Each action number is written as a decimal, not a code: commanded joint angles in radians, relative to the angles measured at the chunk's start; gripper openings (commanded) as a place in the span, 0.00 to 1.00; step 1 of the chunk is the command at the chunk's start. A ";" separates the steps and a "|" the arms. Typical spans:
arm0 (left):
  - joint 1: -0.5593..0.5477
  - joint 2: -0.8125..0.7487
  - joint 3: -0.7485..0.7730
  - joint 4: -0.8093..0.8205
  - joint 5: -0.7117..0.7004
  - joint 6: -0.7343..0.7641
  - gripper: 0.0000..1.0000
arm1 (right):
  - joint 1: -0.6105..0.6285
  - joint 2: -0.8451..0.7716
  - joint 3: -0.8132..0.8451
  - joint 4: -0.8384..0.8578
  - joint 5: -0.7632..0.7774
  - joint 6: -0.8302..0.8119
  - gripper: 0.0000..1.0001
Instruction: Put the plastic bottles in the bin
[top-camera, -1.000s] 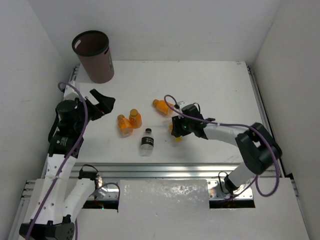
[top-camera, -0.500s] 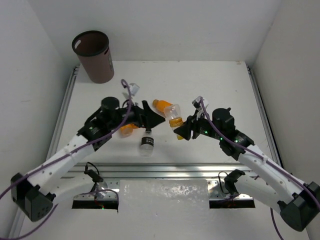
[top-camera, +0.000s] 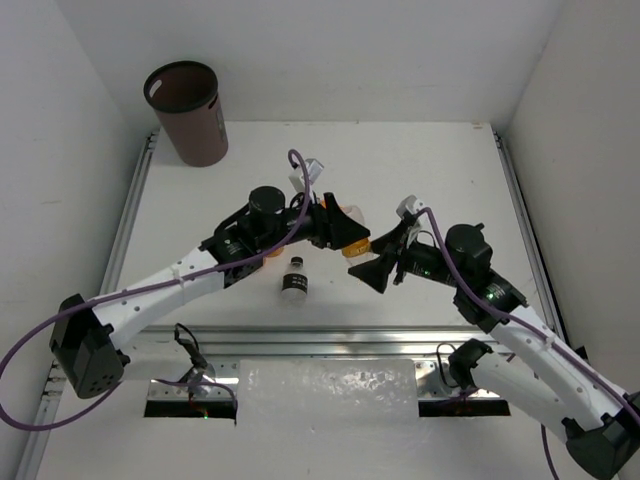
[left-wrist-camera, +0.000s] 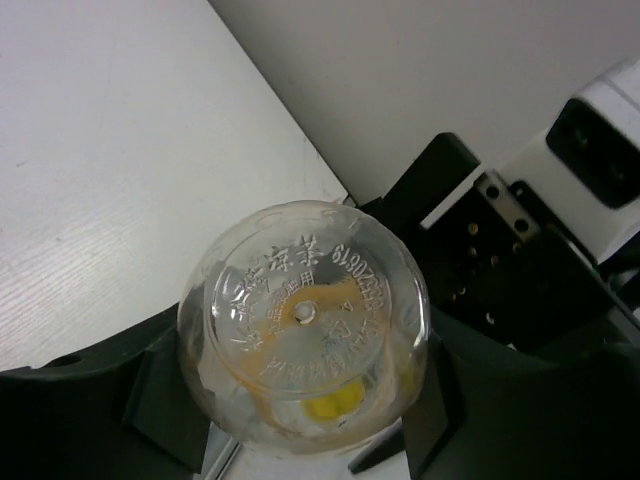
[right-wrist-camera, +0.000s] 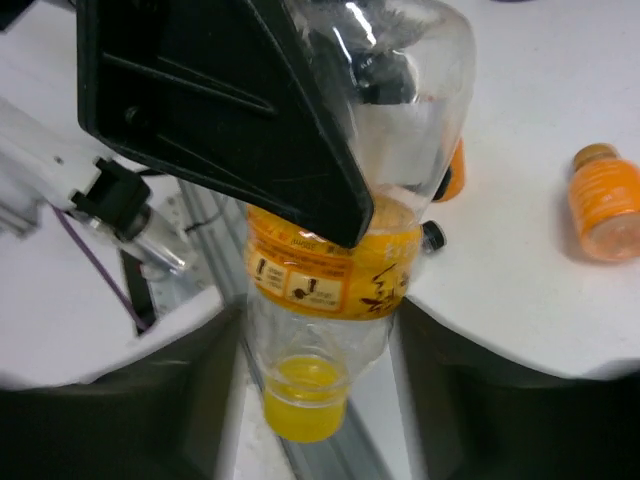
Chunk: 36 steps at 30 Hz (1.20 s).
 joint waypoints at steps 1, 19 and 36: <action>-0.002 0.007 0.091 0.072 -0.020 -0.019 0.01 | 0.009 -0.019 0.004 0.045 0.031 0.002 0.77; 0.747 0.608 1.113 -0.471 -0.724 0.160 0.00 | 0.006 -0.043 0.187 -0.522 0.687 0.059 0.99; 0.910 0.963 1.443 -0.292 -0.618 0.189 1.00 | 0.006 0.101 0.157 -0.441 0.575 0.026 0.99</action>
